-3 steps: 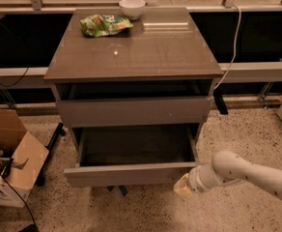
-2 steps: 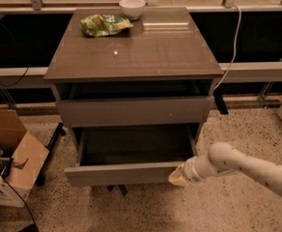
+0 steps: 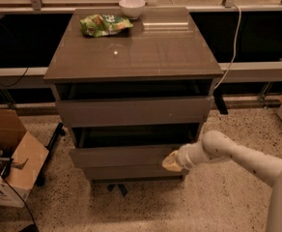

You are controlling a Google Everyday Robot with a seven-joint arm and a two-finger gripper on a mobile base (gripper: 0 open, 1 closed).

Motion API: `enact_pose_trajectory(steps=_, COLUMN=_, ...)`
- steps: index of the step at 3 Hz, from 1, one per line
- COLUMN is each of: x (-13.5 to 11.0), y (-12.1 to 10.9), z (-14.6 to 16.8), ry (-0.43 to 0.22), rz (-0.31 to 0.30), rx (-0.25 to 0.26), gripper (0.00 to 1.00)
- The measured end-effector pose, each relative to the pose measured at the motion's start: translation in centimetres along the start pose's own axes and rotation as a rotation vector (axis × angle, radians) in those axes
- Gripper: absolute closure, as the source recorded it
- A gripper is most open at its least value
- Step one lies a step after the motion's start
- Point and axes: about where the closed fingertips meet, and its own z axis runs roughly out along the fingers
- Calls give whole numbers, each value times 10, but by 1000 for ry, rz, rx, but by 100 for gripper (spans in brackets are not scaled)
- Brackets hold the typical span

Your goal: Close middle drawer

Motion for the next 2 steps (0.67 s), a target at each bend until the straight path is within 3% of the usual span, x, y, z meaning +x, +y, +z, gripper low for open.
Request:
enact_pose_trajectory(steps=1, x=-40, y=-53, z=8, ry=-54, rz=-81, rx=28, gripper=96)
enact_pose_trajectory(steps=2, x=-56, y=-74, z=10, ry=-77, rz=-110, rx=40, gripper=75)
